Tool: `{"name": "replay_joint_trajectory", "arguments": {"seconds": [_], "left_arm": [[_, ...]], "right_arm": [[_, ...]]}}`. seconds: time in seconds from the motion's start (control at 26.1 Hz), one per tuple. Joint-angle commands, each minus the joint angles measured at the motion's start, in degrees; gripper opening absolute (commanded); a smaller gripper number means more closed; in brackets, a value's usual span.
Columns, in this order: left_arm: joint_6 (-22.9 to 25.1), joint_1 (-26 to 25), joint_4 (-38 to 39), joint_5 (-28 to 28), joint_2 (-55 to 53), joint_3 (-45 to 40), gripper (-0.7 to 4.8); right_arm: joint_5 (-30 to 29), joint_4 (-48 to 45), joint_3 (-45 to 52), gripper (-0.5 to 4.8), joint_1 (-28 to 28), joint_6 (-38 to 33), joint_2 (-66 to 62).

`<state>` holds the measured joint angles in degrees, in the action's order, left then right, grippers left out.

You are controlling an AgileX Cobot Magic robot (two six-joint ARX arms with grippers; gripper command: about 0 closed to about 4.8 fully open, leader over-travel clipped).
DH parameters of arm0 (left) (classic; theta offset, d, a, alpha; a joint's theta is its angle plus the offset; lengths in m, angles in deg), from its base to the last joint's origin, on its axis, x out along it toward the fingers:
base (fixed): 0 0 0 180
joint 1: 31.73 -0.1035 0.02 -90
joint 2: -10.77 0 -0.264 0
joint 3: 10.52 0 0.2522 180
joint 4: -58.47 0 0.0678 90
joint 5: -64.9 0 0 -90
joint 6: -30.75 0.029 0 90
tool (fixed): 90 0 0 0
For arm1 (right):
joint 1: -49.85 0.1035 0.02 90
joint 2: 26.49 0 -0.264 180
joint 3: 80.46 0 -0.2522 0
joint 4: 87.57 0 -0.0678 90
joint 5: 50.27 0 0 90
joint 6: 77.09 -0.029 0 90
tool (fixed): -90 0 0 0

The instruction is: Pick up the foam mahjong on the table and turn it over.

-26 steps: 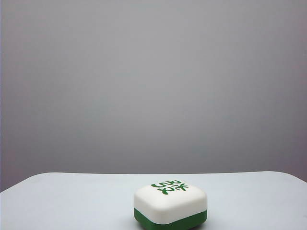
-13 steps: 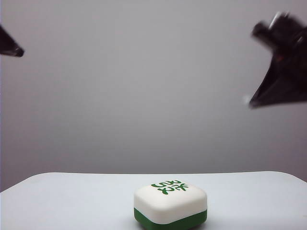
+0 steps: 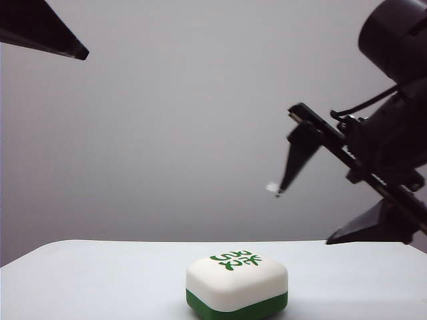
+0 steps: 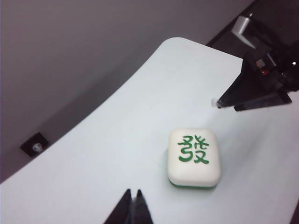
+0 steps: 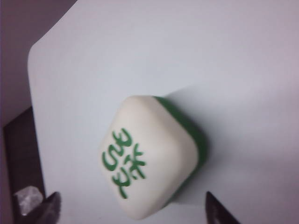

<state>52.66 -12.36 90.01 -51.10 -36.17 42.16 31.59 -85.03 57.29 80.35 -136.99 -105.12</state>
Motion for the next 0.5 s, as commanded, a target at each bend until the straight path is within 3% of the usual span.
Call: {"name": "replay_joint_trajectory", "arguments": {"seconds": [0.04, 0.23, 0.31, 0.5], "left_arm": [[0.2, 0.2, -2.1, -1.1, 0.1, 0.2, -0.06], [0.8, 0.2, -2.0, -4.1, -0.1, 0.2, -0.06], [1.0, 0.2, -2.0, -4.0, -0.2, 0.2, -0.06], [1.6, 0.2, -2.0, -4.0, -0.2, 0.2, -0.06]], "right_arm": [[-0.7, -1.1, -1.6, 4.42, 1.1, -3.8, -0.3], [-2.5, -1.0, -4.3, 4.46, 3.5, -9.6, -4.4], [-3.0, -1.1, -4.7, 4.77, 4.3, -12.4, -6.8], [-5.8, -2.2, -4.6, 4.79, 5.0, -15.6, -11.0]]}}
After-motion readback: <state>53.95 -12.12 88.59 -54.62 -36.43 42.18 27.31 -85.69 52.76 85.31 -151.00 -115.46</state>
